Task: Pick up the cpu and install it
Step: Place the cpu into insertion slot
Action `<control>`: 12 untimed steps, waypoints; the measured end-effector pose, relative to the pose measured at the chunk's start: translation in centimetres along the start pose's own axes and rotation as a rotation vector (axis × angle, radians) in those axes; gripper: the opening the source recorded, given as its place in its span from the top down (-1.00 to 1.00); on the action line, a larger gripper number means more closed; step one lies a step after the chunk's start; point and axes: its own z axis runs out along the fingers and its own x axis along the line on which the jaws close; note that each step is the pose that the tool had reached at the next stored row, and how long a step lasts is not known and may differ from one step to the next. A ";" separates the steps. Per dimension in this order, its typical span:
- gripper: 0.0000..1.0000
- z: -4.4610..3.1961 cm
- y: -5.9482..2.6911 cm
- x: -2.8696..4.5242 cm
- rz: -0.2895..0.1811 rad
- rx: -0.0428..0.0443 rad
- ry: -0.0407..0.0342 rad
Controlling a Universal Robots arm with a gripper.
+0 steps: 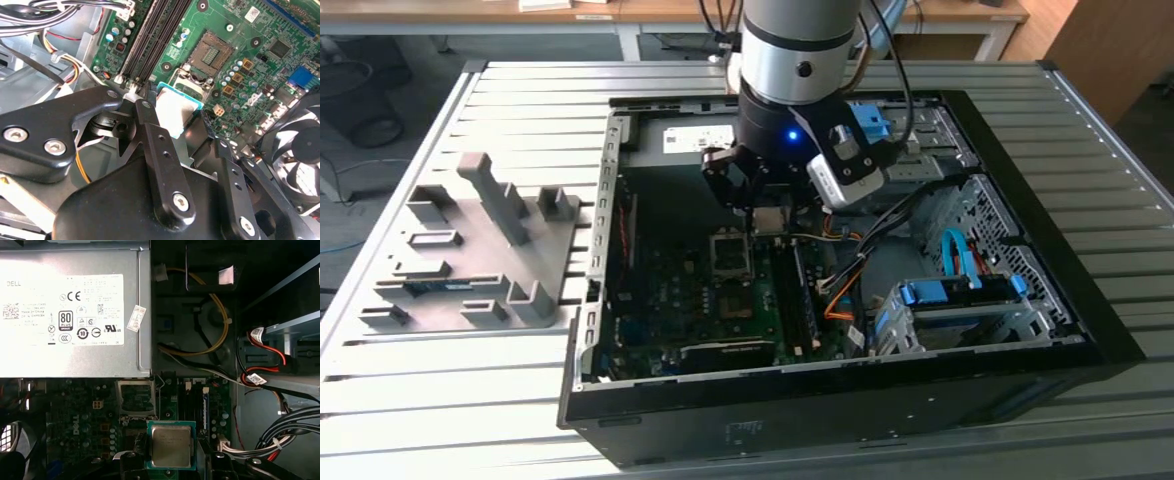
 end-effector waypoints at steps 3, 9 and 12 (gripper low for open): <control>0.06 0.12 -0.01 0.03 0.000 -0.0001 0.0000; 0.06 0.38 -0.04 0.11 0.000 0.0000 0.0000; 0.06 0.50 -0.05 0.16 0.000 0.0000 0.0000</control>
